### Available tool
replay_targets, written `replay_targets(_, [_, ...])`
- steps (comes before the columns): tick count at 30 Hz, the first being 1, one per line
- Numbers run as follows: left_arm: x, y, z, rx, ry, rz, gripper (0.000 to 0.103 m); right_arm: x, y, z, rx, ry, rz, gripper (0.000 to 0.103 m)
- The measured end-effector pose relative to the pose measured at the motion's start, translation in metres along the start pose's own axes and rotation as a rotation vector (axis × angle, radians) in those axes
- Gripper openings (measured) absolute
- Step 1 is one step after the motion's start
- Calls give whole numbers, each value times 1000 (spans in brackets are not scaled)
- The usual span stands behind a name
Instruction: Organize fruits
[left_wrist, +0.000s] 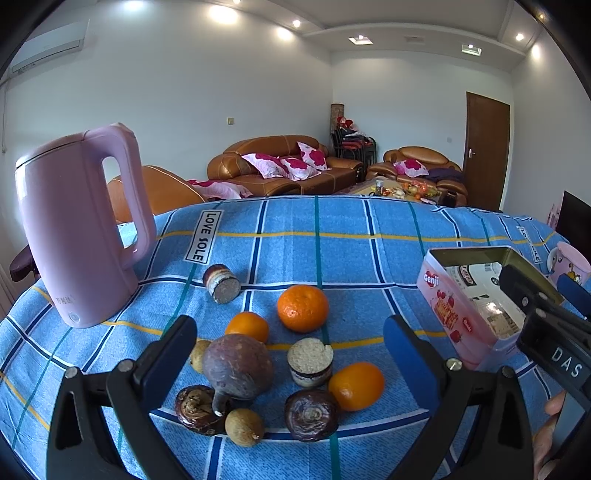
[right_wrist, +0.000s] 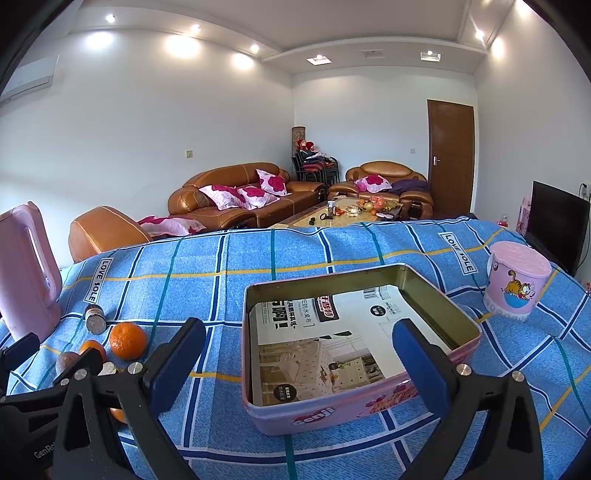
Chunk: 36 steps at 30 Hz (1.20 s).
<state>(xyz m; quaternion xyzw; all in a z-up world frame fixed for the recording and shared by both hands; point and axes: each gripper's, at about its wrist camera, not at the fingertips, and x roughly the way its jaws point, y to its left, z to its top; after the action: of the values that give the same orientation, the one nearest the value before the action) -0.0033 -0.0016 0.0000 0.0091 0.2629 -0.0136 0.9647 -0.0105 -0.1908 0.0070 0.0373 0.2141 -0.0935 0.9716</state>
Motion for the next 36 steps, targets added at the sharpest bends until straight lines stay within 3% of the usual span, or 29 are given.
replay_targets(36, [1,2,1,-2,8,-3,103,3,-3,0,24,29,9,102])
